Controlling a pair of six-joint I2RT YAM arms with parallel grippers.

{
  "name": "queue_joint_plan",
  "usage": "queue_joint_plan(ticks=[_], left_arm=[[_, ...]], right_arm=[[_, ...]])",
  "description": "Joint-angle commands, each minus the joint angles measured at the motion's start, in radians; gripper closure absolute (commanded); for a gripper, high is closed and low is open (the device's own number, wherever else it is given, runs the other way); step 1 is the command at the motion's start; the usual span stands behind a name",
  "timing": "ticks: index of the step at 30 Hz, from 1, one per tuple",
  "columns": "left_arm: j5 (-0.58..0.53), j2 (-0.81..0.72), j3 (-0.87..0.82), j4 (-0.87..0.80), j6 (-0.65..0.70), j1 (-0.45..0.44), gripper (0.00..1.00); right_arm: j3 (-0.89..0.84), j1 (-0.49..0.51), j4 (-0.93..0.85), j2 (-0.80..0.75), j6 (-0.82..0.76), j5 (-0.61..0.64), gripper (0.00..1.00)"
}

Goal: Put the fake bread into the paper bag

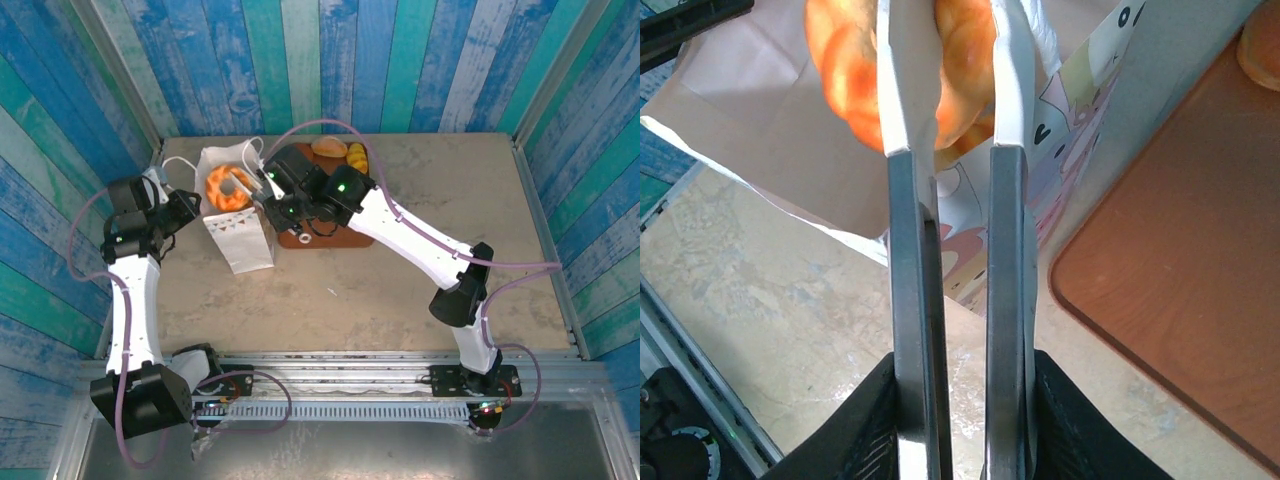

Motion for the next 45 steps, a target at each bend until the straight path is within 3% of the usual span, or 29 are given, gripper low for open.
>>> queue_joint_plan(ticks=[1,15,29,38,45], left_arm=[[-0.003,-0.048,-0.02,0.006,-0.001,0.006,0.67],[0.008,-0.056,-0.033,0.007,-0.008,0.007,0.66],[0.054,-0.076,-0.037,0.028,-0.044,0.007,0.66],[0.122,-0.118,0.007,0.035,-0.092,0.007,0.41],[0.176,-0.178,0.04,0.03,-0.138,0.007,0.17]], right_arm=[[-0.008,-0.004,0.009,0.003,0.011,-0.013,0.66],[-0.003,-0.012,0.011,-0.022,0.019,0.013,0.55],[0.003,-0.016,0.02,-0.111,0.022,-0.005,0.55],[-0.06,-0.01,0.065,-0.27,0.035,-0.049,0.56],[-0.122,-0.014,0.065,-0.402,0.054,-0.002,0.56]])
